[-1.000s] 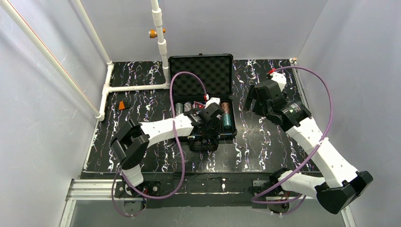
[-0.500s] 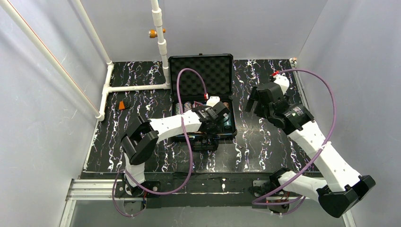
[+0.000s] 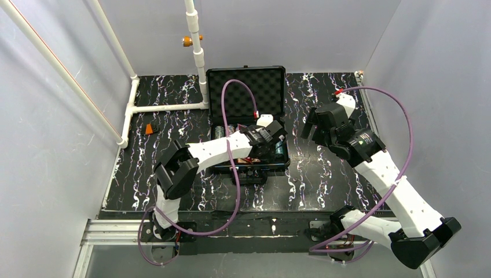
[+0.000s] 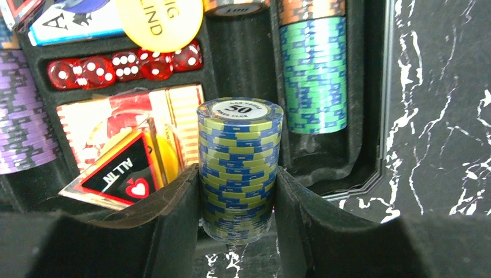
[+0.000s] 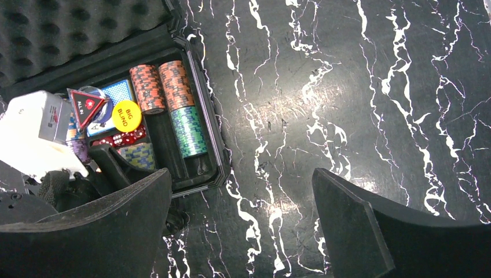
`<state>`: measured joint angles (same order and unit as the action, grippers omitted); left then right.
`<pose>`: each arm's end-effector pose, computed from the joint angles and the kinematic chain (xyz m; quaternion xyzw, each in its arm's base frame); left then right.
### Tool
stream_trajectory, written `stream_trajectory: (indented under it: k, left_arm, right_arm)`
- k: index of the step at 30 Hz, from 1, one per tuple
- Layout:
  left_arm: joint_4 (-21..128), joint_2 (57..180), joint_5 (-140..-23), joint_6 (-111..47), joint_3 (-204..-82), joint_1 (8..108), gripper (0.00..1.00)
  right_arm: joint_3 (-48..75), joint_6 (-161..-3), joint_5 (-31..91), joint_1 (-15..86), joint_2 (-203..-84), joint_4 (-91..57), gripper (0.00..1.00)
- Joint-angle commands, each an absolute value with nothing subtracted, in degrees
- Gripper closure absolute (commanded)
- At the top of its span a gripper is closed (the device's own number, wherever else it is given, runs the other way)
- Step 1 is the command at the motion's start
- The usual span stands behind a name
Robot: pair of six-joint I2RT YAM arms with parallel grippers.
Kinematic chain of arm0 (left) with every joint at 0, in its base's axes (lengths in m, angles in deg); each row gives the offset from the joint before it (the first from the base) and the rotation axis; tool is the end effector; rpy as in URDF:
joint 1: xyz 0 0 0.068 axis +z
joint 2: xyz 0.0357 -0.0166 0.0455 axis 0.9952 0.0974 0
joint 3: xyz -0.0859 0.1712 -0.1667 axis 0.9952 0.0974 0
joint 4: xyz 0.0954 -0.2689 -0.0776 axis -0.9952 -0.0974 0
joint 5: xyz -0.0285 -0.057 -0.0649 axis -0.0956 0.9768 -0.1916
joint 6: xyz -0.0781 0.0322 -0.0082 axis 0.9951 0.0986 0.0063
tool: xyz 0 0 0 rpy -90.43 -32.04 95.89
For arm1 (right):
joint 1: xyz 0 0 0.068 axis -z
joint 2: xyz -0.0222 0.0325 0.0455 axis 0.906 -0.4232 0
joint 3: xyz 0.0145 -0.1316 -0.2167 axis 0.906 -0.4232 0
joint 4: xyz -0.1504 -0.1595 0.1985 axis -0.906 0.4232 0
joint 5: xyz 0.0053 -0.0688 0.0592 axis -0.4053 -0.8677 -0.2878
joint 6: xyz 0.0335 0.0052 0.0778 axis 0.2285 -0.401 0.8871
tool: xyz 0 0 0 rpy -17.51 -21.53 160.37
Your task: Pack up texas hold em set
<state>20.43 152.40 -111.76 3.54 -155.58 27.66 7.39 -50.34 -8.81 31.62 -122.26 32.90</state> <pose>0.2775 -0.3722 0.1642 0.0257 0.9383 -0.1158 0.3250 0.2458 0.1156 0.3396 0.1493 0.8714 0.0373 0.4659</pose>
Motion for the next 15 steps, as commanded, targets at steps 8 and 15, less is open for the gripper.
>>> stream_trajectory:
  k: [8,15]
  left_arm:
    - [16.3,156.6,-117.6,6.4,-165.1,27.4,1.0]
    - [14.4,159.4,-118.6,8.3,-166.9,27.4,1.0]
  right_arm:
    - [6.9,-50.4,-10.4,31.9,-120.6,31.7,0.02]
    - [6.4,-50.8,-10.4,31.9,-120.2,31.8,0.02]
